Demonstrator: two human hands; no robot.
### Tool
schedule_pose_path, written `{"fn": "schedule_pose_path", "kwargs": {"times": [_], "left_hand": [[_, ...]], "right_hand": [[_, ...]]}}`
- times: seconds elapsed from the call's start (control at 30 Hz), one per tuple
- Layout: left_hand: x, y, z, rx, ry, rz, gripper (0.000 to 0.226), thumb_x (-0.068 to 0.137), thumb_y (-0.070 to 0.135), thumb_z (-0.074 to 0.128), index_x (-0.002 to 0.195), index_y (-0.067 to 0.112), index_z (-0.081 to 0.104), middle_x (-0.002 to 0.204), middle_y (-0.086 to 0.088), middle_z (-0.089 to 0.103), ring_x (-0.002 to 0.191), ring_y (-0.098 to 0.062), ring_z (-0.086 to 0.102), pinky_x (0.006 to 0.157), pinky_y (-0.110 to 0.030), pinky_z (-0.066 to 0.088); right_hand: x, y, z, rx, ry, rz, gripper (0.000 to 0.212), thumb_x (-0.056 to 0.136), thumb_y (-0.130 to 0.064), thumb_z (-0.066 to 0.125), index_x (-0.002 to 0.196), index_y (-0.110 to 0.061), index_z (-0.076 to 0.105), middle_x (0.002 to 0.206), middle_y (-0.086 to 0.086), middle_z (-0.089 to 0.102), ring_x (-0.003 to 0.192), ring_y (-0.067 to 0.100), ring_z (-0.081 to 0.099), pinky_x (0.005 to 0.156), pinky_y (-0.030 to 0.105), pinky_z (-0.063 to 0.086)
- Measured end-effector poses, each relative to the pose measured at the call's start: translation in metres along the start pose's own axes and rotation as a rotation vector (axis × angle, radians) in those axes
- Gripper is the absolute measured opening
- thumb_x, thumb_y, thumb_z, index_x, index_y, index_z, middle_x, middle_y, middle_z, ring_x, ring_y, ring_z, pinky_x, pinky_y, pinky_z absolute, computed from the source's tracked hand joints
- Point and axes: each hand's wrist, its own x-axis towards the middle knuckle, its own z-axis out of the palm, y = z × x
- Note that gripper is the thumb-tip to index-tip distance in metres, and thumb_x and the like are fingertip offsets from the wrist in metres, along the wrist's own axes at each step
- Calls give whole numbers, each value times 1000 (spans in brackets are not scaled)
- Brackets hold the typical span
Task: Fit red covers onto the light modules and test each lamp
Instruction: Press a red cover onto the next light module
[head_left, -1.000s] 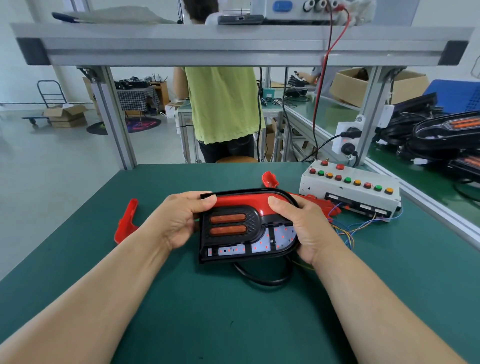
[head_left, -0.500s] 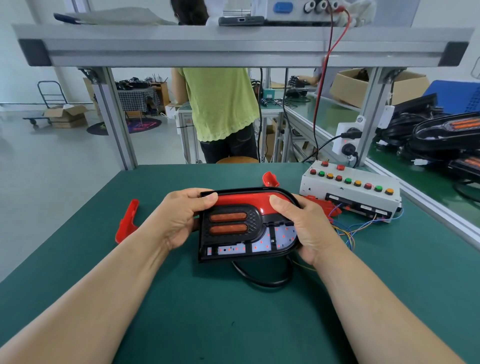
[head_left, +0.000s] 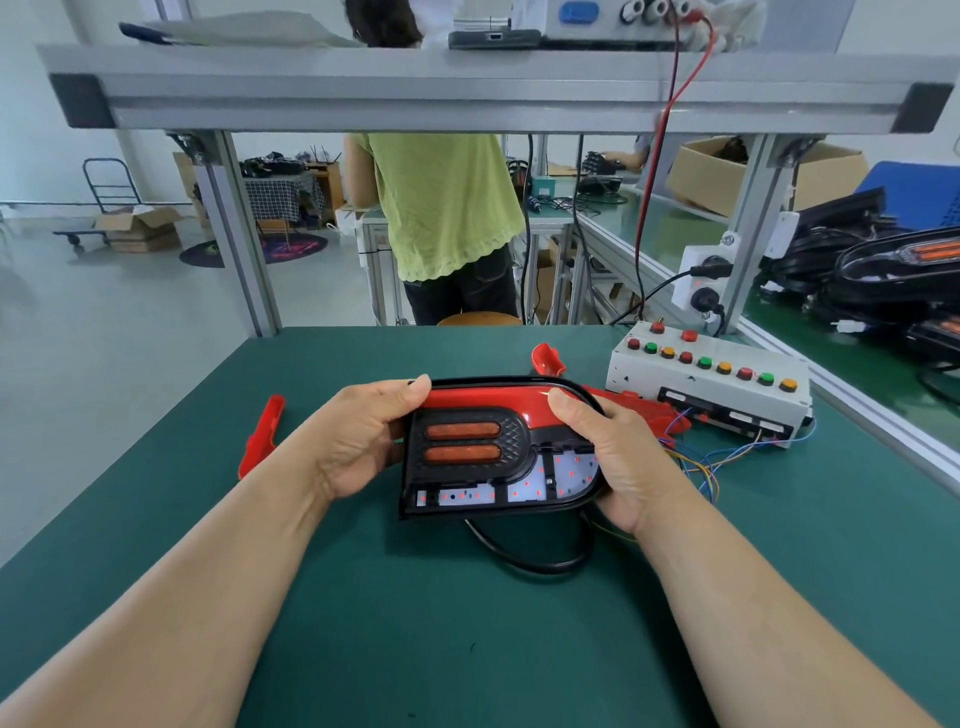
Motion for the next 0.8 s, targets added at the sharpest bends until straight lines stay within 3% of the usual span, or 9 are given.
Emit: {"fn": "schedule_pose_path", "kwargs": {"times": [0.13,0.27,0.37,0.43,0.53,0.63,0.8], "left_hand": [[1,2,-5,-4,-9,-1,47,91,30,55,124,-2,64,125,-24,65,123,-43,57,106,-58,44],[3,3,-7,-17,28,-7,41,99,27,49,123,-3,64,123,-24,66,121,-43,59,104,-57,46],[4,3,-11,-26,55,-9,42,99,27,50,124,-4,63,124,-24,66,121,-42,59,102,-56,48],[4,2,-13,-12,82,-14,41,100,27,50,123,-4,63,125,-26,64,122,-44,57,104,-58,45],[5,2,-16,-5,105,-32,41,102,27,49,122,-6,63,124,-28,64,118,-44,60,101,-56,49],[5,3,-20,3,104,-55,42,103,27,47,121,-7,63,119,-28,66,112,-42,65,92,-52,54],[3,4,-21,56,116,-77,43,102,28,48,121,-8,64,120,-31,65,113,-47,63,100,-59,48]], "right_hand": [[2,0,1,92,-50,60,44,78,-42,75,110,-12,76,117,22,71,106,37,70,95,52,55],[3,-3,2,252,-96,115,47,89,-51,61,124,-22,71,130,16,66,123,32,61,106,48,46],[3,-4,3,280,-58,167,53,96,-52,50,134,-18,63,128,14,68,118,29,65,91,42,58],[1,-3,5,239,-67,209,51,98,-55,47,119,-16,73,118,13,72,107,26,71,77,37,61],[-1,-3,6,133,-71,206,57,100,-56,43,94,-15,82,105,10,76,91,22,74,70,32,60],[3,-3,4,-71,82,162,51,101,-50,46,102,-6,72,95,9,73,78,22,67,68,32,55],[6,-4,-1,-265,380,-25,31,103,-28,50,92,-5,68,81,11,74,68,17,73,59,25,59]]}}
